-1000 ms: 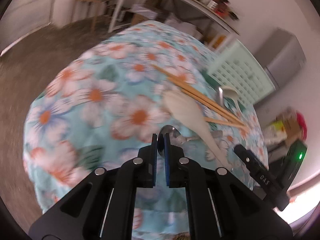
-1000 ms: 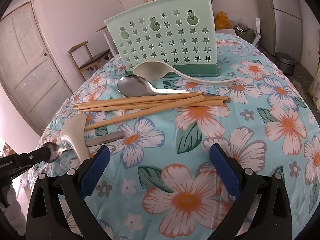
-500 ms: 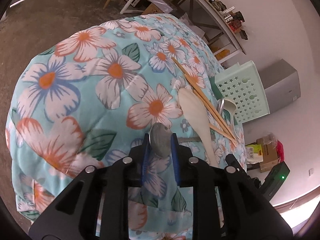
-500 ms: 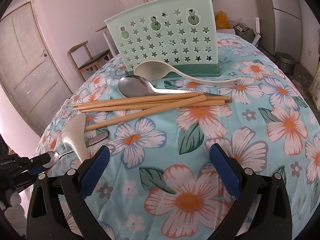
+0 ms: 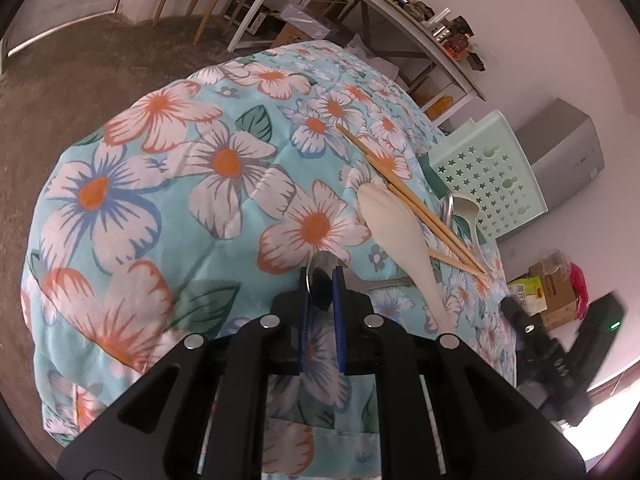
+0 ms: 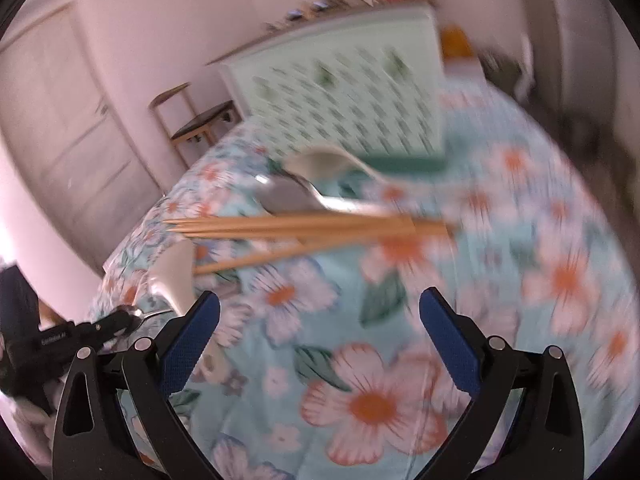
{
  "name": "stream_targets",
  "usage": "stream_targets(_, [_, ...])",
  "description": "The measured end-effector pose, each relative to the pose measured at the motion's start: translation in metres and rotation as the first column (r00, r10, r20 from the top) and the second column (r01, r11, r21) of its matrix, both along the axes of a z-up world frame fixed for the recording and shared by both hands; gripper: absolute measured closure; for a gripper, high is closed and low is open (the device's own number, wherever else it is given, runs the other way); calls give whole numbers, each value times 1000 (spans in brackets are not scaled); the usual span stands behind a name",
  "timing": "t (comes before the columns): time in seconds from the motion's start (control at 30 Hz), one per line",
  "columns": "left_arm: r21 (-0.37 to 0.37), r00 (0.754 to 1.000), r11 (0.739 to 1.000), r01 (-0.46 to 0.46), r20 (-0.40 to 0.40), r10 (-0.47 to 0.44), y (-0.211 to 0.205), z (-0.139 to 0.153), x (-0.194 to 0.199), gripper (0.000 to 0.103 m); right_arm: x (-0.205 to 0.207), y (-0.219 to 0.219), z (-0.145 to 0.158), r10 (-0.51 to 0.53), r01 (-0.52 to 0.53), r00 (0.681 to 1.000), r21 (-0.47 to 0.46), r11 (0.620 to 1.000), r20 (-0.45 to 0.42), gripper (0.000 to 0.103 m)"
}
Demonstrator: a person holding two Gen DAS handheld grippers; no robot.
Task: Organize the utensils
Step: 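Close the right tool on the white rice paddle's handle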
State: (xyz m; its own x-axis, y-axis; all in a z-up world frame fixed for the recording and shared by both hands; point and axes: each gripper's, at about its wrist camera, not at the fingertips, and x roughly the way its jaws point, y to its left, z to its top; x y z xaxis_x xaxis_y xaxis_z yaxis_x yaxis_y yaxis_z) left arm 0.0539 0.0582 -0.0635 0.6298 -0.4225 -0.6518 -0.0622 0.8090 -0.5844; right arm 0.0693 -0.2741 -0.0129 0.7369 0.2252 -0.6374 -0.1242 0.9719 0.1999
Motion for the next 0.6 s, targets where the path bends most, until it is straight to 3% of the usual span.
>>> stream_targets(0.13, [15, 1000, 1000, 15, 26, -16, -1, -1, -2, 93, 15, 50, 18, 203, -199, 979, -142, 970, 16, 6])
stream_targets(0.23, [-4, 999, 1000, 26, 40, -26, 3, -4, -4, 93, 24, 82, 19, 305, -294, 952, -231, 927, 12, 15])
stream_targets(0.43, [-50, 996, 997, 52, 75, -48, 10, -11, -3, 95, 29, 140, 3, 498, -461, 866, -463, 757, -49, 35])
stream_targets(0.5, [-54, 995, 997, 61, 88, -56, 12, -13, -3, 95, 28, 147, -2, 524, -488, 848, -501, 715, -77, 49])
stream_targets(0.6, [-63, 992, 995, 74, 103, -67, 14, -15, -3, 95, 34, 154, -10, 543, -525, 829, -516, 677, -133, 58])
